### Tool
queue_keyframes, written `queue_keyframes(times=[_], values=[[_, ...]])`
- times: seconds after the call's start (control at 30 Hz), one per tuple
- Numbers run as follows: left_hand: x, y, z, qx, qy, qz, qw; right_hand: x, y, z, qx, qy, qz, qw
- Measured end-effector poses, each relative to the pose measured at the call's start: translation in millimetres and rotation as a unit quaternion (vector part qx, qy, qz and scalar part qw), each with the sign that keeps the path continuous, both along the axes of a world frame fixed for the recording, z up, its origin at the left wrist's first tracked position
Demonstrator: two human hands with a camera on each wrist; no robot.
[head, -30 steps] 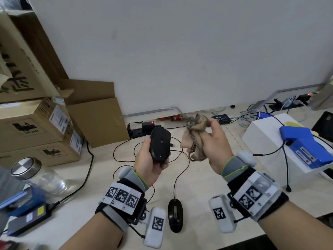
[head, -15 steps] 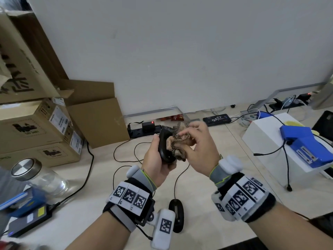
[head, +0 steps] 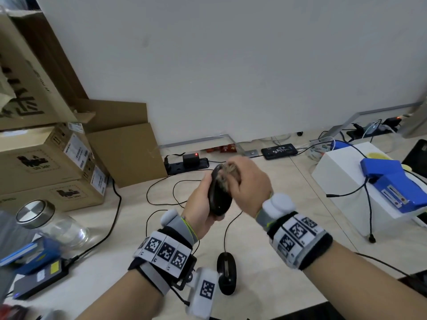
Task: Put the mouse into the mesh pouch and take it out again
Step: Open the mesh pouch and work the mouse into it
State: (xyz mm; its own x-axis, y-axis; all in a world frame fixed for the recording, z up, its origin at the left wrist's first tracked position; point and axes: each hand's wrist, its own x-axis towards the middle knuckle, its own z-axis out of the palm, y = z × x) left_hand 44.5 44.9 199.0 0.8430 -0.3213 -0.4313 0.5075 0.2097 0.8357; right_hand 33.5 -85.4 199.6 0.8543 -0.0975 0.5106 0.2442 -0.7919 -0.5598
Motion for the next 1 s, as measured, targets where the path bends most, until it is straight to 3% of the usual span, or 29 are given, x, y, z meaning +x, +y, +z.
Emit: queue_keyframes(times=[0.07, 0.13, 0.33, 0.43, 0.5, 0.6, 0.7, 0.9, 1.0], values=[[-4, 0, -2, 0.013, -0.007, -0.021, 1.0, 15, -10, 2, 0.033, 0.041, -0.066, 0.996], [-4, 4, -5, 0.017, -0.002, -0.025, 1.0, 14, -7, 5, 0.022, 0.068, -0.068, 0.995], [-1, 17, -18, -0.04, 0.049, 0.084, 0.994, -43, 36, -7, -0.059, 0.07, 0.125, 0.988], [0, 19, -16, -0.029, 0.042, 0.082, 0.995, -41, 33, -10, -0.08, 0.032, 0.165, 0.982], [-2, 17, -13, 0.005, 0.008, 0.048, 0.999, -28, 24, -7, -0.061, 0.036, 0.145, 0.987], [-10, 14, -7, 0.042, -0.035, -0.018, 0.998, -2, 4, -3, 0.013, 0.065, 0.021, 0.998], [-16, 13, -5, 0.05, -0.04, -0.028, 0.998, 2, 1, -2, 0.09, 0.066, -0.031, 0.993], [-9, 12, -8, -0.055, 0.008, 0.047, 0.997, -40, 32, -7, 0.043, -0.02, 0.147, 0.988], [-7, 14, -4, -0.052, -0.008, 0.029, 0.998, -34, 25, -11, 0.03, -0.048, 0.183, 0.982]])
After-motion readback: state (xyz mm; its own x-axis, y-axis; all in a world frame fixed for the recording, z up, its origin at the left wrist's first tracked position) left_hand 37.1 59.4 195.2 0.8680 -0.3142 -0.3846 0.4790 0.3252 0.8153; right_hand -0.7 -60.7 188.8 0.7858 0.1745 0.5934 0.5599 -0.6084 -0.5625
